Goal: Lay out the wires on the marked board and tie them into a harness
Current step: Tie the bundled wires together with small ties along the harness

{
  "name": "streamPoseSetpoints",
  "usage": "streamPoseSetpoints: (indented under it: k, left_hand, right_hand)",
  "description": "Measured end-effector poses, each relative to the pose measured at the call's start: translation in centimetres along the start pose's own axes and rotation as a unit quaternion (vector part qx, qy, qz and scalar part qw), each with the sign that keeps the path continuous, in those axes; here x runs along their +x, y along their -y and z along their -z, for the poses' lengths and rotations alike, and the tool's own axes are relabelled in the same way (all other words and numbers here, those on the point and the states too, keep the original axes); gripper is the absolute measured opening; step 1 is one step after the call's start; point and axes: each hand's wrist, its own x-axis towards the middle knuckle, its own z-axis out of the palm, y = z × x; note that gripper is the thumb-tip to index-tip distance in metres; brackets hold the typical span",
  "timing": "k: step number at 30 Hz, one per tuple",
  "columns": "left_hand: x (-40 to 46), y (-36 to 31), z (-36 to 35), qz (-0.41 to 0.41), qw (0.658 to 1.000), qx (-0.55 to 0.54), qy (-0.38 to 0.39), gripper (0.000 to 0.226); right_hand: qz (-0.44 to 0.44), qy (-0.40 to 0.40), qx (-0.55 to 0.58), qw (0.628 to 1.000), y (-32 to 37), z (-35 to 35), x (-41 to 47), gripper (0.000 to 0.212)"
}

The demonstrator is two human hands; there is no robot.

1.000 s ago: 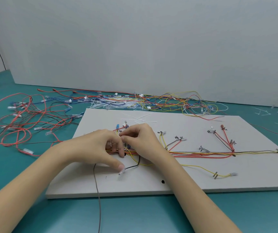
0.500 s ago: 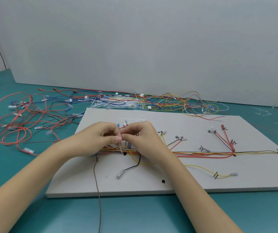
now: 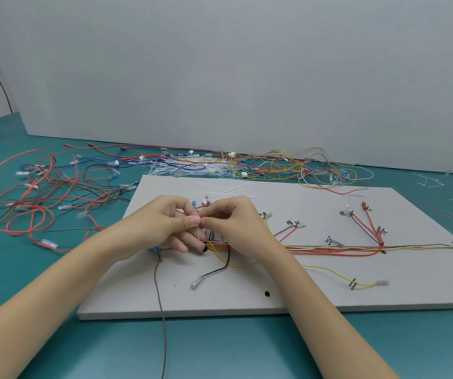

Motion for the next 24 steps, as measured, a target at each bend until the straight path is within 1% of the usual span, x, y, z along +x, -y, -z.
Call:
streamPoseSetpoints:
  k: [4,9,16,19,24]
  left_hand:
    - [0.0,0.0,-0.2,0.007,1.000,-0.017,-0.020,0.012]
    - [-0.3,0.0,0.2,0.032,0.999,-0.033,-0.009,0.012]
    - [0.0,0.3,0.2,0.044,0.998,-0.044,-0.011,0.022]
    - [0.0,0.5,0.1,0.041,0.998,-0.040,-0.013,0.027]
    - [0.1,0.5,0.1,0.042,0.998,-0.036,-0.014,0.028]
  right_hand:
    - [-0.013,0.003,0.018,1.000,0.0,0.3,-0.1,0.011]
    - [-0.041,0.034,0.054,0.997,0.1,0.6,-0.3,0.015]
    - [-0.117,0.030,0.133,0.984,0.4,1.0,-0.2,0.011]
    - [-0.122,0.033,0.131,0.983,0.5,1.0,-0.1,0.011]
    - [-0.125,0.040,0.121,0.984,0.5,1.0,-0.1,0.012]
